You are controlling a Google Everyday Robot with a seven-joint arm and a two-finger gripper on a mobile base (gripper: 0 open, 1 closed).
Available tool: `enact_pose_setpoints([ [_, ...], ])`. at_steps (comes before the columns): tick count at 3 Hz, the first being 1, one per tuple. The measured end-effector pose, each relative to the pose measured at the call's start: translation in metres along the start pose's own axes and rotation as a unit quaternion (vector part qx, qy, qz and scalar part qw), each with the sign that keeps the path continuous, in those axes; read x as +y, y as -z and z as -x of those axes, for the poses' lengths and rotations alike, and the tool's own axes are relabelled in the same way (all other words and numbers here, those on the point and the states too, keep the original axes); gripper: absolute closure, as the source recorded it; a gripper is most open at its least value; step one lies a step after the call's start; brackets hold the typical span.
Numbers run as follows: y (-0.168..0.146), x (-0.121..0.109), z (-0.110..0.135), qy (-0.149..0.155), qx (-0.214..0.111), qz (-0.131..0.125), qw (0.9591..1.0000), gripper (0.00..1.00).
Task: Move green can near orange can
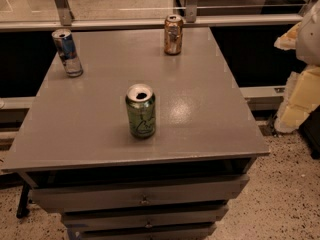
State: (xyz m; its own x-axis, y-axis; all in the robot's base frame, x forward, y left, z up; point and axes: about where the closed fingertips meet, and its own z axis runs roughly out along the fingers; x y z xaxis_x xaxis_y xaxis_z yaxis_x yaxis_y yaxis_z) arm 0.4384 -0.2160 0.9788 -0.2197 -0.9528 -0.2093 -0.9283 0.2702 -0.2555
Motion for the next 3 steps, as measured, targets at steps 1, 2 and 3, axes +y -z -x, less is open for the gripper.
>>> enact_pose_setpoints([
  [1, 0.0, 0.0, 0.0, 0.0, 0.0, 0.0, 1.0, 0.0],
  [2, -0.007, 0.002, 0.006, -0.01, -0.03, 0.007, 0.9995, 0.0],
  [3, -0.023, 0.012, 0.035, -0.025, -0.1, 0.021, 0.9944, 0.0],
])
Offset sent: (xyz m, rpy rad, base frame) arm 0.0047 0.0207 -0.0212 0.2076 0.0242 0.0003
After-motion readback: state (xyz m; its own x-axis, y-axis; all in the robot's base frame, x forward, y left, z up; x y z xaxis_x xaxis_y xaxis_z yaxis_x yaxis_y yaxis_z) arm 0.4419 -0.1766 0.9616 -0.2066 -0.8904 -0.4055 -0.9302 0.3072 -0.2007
